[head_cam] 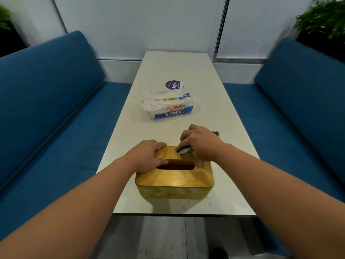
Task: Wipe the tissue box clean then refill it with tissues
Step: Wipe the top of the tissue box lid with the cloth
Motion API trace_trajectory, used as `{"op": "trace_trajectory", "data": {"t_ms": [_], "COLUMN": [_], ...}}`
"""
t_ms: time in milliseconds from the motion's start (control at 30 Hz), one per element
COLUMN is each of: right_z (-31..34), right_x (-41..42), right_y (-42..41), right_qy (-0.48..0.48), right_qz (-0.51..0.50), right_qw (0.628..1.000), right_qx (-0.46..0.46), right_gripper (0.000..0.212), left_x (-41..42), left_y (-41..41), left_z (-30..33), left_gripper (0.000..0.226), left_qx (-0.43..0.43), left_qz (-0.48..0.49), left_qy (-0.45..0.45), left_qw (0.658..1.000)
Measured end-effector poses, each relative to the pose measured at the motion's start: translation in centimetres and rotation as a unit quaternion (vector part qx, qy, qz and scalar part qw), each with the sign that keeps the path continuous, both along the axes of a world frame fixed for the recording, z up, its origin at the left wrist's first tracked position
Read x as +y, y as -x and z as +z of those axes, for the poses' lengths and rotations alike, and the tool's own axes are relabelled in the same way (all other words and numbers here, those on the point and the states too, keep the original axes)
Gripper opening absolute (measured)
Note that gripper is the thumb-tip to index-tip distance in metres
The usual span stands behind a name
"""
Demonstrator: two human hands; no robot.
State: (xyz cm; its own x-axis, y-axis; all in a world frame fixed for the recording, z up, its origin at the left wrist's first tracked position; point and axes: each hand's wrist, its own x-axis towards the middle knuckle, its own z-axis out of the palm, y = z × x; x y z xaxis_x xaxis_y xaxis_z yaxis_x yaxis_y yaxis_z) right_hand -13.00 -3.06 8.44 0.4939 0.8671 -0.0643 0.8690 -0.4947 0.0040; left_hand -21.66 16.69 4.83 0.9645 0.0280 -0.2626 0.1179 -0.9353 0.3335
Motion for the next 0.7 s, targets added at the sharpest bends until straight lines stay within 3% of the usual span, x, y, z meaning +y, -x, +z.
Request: {"op": "trace_trajectory", "data": {"t_ms": [700], "right_z": [-0.1], "right_x": [-1.1], "right_y": [0.1], "right_qy": [0.006], "right_qz": [-0.062], "right_qw": [0.998], "right_qx": [-0.017], "right_gripper": [0.036], "left_x": [0.0], "left_y": [-0.1], "left_z": [0.2], "left_gripper": [0.068], "left_qx": [0.003], "left_qz": [-0.005], "left_qy": [0.004], "left_qw": [1.000]}}
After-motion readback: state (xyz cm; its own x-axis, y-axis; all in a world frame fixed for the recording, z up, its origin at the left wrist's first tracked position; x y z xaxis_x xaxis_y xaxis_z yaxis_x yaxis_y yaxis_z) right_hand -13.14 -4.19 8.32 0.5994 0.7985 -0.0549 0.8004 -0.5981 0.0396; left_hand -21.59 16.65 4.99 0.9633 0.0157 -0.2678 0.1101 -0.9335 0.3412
